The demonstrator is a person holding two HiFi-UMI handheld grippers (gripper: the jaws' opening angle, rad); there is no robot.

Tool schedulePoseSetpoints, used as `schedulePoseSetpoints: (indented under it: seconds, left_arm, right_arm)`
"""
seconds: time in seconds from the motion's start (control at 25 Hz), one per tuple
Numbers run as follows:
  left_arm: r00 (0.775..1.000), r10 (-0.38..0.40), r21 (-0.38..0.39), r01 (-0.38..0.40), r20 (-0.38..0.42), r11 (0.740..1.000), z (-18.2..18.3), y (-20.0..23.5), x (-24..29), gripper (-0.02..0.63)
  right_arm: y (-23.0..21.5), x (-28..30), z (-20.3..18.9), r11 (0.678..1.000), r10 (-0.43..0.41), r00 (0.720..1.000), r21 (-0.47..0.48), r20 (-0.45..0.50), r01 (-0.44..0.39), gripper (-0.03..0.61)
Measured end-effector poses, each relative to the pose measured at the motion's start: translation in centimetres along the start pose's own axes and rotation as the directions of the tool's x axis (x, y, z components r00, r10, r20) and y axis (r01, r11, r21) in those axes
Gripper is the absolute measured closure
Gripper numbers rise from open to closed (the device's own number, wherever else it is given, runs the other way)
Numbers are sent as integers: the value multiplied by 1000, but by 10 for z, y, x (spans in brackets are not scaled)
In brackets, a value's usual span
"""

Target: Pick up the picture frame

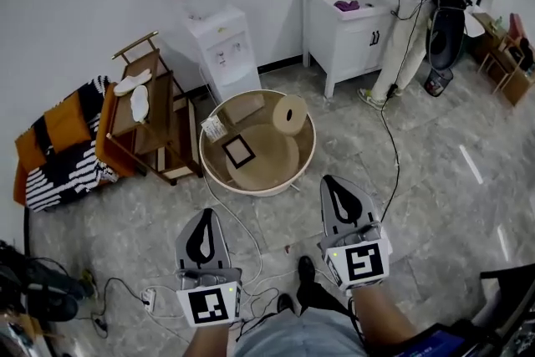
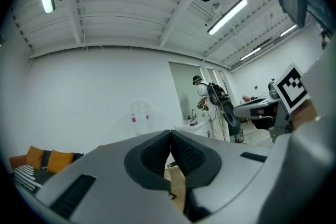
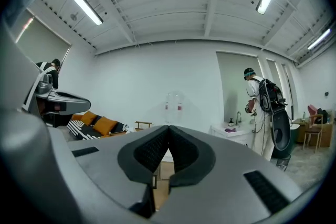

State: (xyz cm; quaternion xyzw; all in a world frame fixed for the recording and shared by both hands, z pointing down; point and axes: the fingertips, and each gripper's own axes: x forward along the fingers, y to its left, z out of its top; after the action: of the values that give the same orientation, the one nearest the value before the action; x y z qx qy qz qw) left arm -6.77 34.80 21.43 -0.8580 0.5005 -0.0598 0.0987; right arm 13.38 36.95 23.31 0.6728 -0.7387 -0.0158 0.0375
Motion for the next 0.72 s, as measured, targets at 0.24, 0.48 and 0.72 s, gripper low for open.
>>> schedulePoseSetpoints:
  seconds: [0.24,0.48,0.72]
  left_arm:
    - [998,55,20,-55,-1,998,12,-4,45,598]
    - [993,118,-10,-118,-2,993,15,16,65,598]
    - [986,165,5,-165,-14,986,4,54,91,598]
  right_arm:
    - [-27,48,3,997,72,997,20,16,-72,565]
    - [-22,87,7,991,136,990,18,23,-136,565]
    - [-9,138,11,983,183,983,4,20,-183,565]
